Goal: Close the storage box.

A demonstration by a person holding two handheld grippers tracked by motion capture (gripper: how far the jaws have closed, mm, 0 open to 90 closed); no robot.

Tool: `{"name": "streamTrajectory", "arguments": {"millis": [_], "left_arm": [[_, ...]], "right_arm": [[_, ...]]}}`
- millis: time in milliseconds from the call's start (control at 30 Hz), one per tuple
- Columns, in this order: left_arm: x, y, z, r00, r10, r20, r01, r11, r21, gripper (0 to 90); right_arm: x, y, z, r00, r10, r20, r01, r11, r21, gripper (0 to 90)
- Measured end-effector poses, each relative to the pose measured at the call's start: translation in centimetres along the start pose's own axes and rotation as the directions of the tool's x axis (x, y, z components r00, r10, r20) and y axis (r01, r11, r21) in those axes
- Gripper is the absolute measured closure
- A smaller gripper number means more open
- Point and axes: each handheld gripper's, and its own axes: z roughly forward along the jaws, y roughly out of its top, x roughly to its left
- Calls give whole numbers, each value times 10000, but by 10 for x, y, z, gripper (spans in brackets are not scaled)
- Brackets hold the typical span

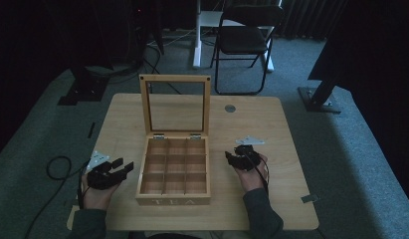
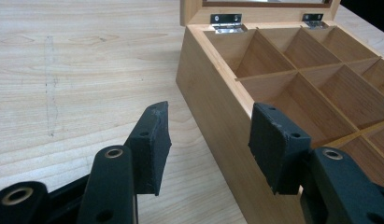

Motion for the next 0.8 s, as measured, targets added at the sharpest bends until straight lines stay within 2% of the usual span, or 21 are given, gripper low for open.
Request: {"name": "streamTrajectory", "arguments": {"millis": [133,467,800], "left_arm": [[0,2,0,9999,48,-109,-48,10000,46,477],[0,8,2,9997,136,-191,-135,9999,74,490],[0,13,4,9994,228,-243,-227,9997,76,498]], "right_arm": [[4,12,-1,9995,-296,-119,295,9995,-110,580],[14,34,1,9959,-903,-17,902,9958,-168,627],[19,49,4,9937,-1120,52,1121,9934,-234,594]]}}
